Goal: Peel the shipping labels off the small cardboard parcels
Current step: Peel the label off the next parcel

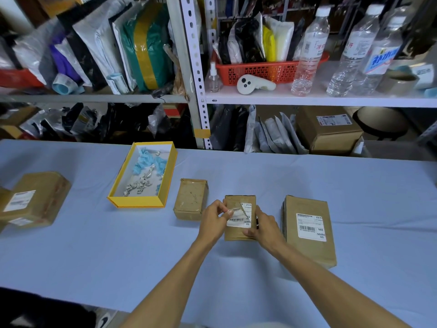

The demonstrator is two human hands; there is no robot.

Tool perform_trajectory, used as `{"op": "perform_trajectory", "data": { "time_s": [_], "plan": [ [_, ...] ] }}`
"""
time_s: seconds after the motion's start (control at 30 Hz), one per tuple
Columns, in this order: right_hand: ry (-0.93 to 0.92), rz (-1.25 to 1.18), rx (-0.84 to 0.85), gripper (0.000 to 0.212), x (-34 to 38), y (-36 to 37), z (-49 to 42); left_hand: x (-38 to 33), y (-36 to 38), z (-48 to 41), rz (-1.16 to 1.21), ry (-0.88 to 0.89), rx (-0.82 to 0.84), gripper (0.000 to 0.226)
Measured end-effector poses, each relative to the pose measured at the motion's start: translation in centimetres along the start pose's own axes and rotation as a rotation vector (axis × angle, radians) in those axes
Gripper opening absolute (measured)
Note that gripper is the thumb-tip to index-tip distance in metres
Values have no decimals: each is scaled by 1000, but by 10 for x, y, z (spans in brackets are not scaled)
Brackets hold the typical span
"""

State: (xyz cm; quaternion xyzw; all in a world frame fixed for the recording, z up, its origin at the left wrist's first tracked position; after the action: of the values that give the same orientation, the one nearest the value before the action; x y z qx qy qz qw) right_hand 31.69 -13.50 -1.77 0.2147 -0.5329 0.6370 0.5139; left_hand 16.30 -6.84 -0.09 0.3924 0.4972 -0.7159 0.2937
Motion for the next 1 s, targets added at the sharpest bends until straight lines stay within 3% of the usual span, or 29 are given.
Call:
{"op": "perform_trajectory", "data": {
  "time_s": [1.0],
  "plan": [
    [28, 9, -6, 70, -10, 0, -6, -13, -7, -1, 83, -117, 54, 26]
  ]
}}
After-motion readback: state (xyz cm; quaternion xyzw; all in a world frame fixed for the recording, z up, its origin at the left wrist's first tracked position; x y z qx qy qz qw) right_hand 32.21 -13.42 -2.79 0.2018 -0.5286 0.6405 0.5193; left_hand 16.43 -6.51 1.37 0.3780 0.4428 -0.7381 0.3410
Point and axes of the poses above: each hand's wrist, its own z-axis away from the middle knuckle, its own y-axis out of the palm, x = y × z, the point moved 2 cm from there along -z, towards the middle knuckle, and after that the axes turned 13 degrees about -z, right-handed, at the moved point
